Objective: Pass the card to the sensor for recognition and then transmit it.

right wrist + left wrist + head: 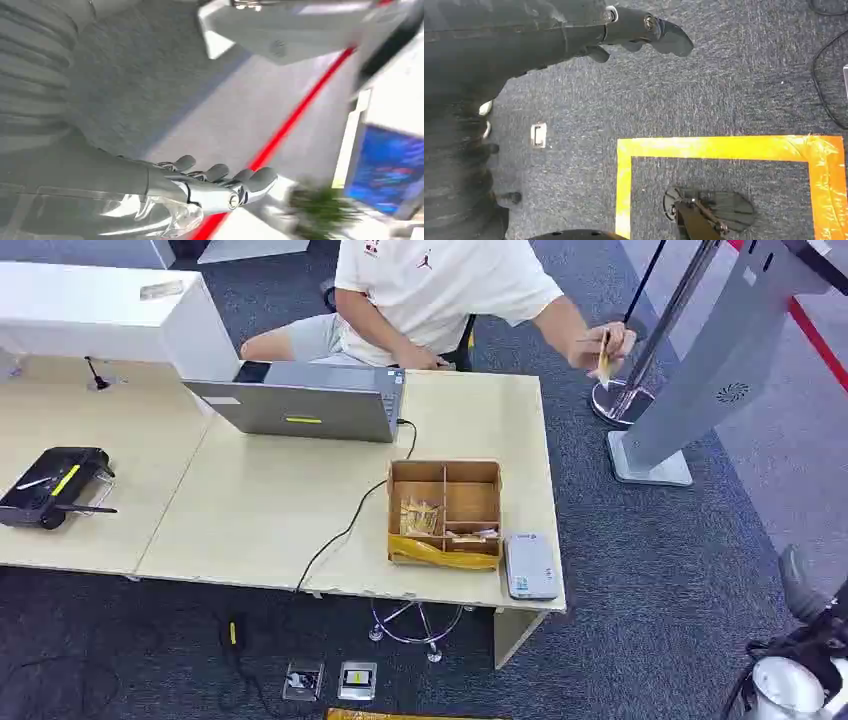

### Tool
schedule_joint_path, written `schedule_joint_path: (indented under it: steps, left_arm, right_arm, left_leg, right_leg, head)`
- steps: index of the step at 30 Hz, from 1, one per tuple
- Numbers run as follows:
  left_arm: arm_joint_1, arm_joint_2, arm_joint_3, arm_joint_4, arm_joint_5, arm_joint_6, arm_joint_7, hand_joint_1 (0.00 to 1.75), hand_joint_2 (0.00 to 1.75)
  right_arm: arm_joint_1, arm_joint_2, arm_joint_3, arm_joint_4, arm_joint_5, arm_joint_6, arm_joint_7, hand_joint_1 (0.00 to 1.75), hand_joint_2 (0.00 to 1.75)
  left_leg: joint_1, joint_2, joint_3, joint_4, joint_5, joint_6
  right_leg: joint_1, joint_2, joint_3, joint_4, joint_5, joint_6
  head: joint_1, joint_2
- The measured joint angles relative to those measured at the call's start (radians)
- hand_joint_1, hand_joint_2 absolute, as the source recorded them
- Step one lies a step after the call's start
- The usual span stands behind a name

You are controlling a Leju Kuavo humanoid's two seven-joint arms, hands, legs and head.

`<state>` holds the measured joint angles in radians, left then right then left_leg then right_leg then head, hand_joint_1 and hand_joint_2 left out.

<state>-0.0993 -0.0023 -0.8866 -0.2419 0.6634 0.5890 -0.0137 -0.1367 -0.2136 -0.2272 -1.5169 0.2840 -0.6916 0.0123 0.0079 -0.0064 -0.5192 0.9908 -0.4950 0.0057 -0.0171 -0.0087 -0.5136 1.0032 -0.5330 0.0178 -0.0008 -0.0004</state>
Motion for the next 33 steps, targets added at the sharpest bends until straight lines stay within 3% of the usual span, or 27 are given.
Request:
schedule_joint_path:
  steps: [6, 10, 14, 22, 23, 29, 33]
  left_arm:
    - [-0.001, 0.0, -0.005, 0.0, -0.002, 0.016, -0.024, 0.0, 1.75]
    - [-0.021, 0.0, -0.02, -0.003, -0.01, 0.02, -0.016, 0.0, 1.75]
    - [-0.062, 0.0, -0.027, -0.014, -0.024, 0.021, 0.023, 0.0, 1.75]
    - [-0.15, 0.018, -0.027, -0.051, -0.078, 0.02, 0.108, 0.0, 1.75]
    - [-0.16, 0.021, -0.028, -0.056, -0.083, 0.02, 0.116, 0.0, 0.0]
    - [-0.223, 0.044, -0.027, -0.087, -0.174, -0.006, 0.185, 0.0, 0.0]
    - [-0.238, 0.052, -0.026, -0.1, -0.211, -0.008, 0.193, 0.0, 0.0]
  right_arm:
    - [-0.043, -0.039, 0.185, -0.101, 0.372, 0.002, 0.124, 0.0, 1.75]
    - [-0.112, -0.072, 0.314, -0.11, 0.618, 0.042, 0.229, 0.0, 1.75]
    - [-0.177, -0.1, 0.43, -0.109, 0.728, 0.091, 0.277, 0.0, 1.75]
    - [-0.347, -0.12, 0.63, -0.045, 0.839, 0.206, 0.302, 0.0, 1.75]
    - [-0.367, -0.12, 0.648, -0.031, 0.839, 0.214, 0.302, 0.0, 1.75]
    - [-0.465, -0.118, 0.755, 0.053, 0.835, 0.254, 0.304, 0.0, 1.75]
    - [-0.499, -0.118, 0.801, 0.088, 0.829, 0.273, 0.312, 0.0, 1.75]
  left_leg:
    - [0.0, 0.0, -0.001, 0.0, 0.0, 0.0]
    - [0.0, 0.0, -0.001, 0.0, 0.001, 0.0]
    - [0.0, -0.001, -0.002, 0.0, 0.001, 0.0]
    - [0.0, -0.002, -0.005, 0.0, 0.003, -0.001]
    - [0.0, -0.002, -0.005, 0.0, 0.003, -0.001]
    - [0.0, -0.003, -0.007, 0.0, 0.003, -0.002]
    - [0.0, -0.003, -0.007, 0.0, 0.003, -0.002]
  right_leg:
    - [0.0, 0.0, -0.001, 0.0, 0.0, 0.0]
    - [0.0, 0.0, -0.001, 0.0, 0.001, 0.0]
    - [0.0, -0.001, -0.002, 0.0, 0.001, 0.0]
    - [0.0, -0.001, -0.005, 0.001, 0.002, -0.001]
    - [0.0, -0.001, -0.006, 0.001, 0.002, -0.001]
    - [0.0, -0.003, -0.007, 0.002, 0.002, -0.001]
    - [0.0, -0.001, -0.008, 0.002, 0.002, -0.001]
  head:
    - [0.001, 0.0]
    - [0.001, 0.0]
    - [0.0, 0.0]
    - [0.0, 0.0]
    - [0.001, 0.0]
    - [0.0, 0.0]
    - [0.001, 0.0]
